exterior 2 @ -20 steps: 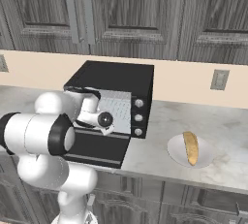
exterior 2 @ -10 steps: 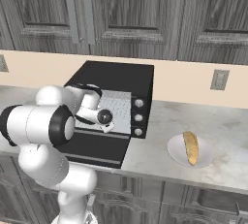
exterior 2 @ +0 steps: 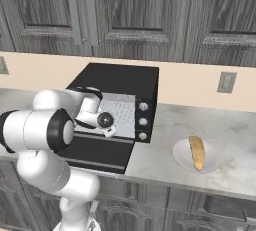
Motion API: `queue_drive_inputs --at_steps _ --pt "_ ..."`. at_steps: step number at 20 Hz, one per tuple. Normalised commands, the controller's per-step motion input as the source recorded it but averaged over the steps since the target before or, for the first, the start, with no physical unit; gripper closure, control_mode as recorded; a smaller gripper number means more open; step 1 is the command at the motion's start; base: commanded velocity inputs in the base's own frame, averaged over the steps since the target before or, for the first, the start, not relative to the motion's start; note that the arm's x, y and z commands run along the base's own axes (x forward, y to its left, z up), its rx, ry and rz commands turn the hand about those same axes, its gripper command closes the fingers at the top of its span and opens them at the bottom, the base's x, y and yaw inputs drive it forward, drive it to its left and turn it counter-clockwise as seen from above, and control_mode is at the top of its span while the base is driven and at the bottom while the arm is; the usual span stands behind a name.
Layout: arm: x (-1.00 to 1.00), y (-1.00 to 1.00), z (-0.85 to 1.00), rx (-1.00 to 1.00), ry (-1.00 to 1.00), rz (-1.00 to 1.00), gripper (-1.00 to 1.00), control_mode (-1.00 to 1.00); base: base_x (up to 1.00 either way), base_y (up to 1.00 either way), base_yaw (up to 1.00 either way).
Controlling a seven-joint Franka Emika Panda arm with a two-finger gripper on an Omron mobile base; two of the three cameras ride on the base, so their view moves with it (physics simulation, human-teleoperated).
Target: Pull the toaster oven rack outwards. Pick up the baguette from the plate and place it on the toaster oven rack. Close the toaster oven door fully and set the temperature to the lowest setting.
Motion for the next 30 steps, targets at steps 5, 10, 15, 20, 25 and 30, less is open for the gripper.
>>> queue_drive_inputs --at_steps 5,10,15,20,25,30 --pt "0.01 0.00 0.00 0.00 0.08 0.00 1.00 -1.00 0.00 0.00 0.00" --pt "0.01 0.00 0.00 0.00 0.08 0.00 1.00 -1.00 0.00 0.00 0.00" --pt "-0.05 0.00 -0.02 0.01 0.05 0.00 1.00 -1.00 0.00 0.00 0.00" --pt "-0.14 0.00 -0.19 0.00 0.07 0.00 1.00 -1.00 0.00 0.00 0.00" --pt "-0.22 0.00 -0.22 0.00 0.05 0.00 1.00 -1.00 0.00 0.00 0.00" --pt "-0.35 0.00 -0.09 0.00 0.01 0.00 1.00 -1.00 0.00 0.00 0.00"
